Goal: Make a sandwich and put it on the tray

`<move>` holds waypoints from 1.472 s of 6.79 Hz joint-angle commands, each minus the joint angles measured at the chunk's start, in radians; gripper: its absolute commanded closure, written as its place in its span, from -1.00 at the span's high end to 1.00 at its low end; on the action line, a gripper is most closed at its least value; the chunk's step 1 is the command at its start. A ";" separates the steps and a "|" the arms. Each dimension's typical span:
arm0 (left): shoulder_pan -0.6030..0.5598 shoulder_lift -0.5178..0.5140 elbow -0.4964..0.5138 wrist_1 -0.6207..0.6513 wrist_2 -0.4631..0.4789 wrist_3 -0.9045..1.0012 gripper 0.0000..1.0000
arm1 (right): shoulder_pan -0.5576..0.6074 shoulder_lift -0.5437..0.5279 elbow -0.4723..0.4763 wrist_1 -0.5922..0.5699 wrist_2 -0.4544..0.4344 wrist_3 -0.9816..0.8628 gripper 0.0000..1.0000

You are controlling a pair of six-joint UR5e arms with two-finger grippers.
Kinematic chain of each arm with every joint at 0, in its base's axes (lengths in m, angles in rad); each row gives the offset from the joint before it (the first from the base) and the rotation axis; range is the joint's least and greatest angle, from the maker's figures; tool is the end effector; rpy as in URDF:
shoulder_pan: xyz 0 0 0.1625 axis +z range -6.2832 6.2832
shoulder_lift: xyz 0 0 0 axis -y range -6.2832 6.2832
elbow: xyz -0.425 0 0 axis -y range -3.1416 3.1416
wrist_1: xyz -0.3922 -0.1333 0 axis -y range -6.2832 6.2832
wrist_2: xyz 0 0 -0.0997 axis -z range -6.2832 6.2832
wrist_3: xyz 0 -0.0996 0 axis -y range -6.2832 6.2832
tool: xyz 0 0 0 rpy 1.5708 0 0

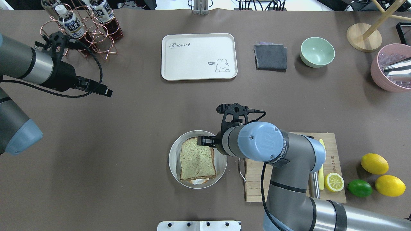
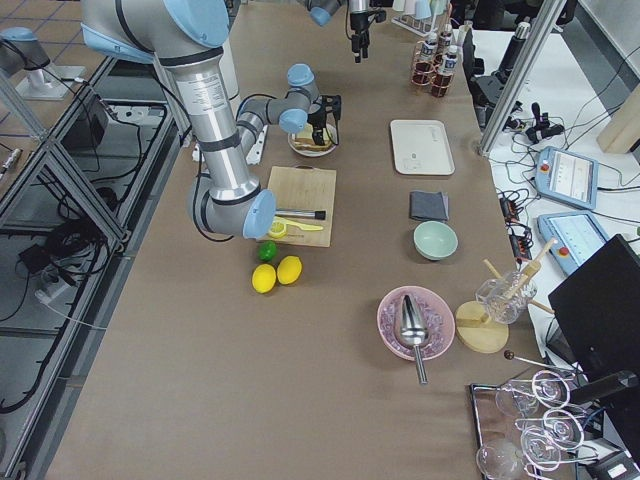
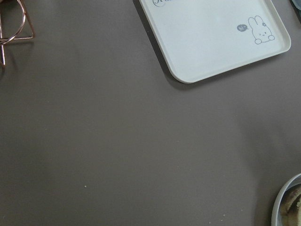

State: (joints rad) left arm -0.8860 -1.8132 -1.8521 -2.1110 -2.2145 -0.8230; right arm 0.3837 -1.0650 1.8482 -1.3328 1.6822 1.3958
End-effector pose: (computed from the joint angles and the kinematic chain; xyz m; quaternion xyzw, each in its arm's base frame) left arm 0.2971 -0.4800 0.3304 0.1642 0.5281 0.1036 0.8267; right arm -0.5295 -0.3456 0.2243 0.0879 -0.4824 0.0637 0.8692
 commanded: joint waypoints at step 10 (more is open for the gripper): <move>0.429 -0.184 0.022 0.010 0.361 -0.446 0.96 | 1.100 -0.543 -0.061 -0.279 0.651 -1.506 1.00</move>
State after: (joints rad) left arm -0.4892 -1.9933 -1.8423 -2.1006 -1.8939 -1.2660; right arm 1.3589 -1.5971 1.8234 -1.4854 2.3314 0.1506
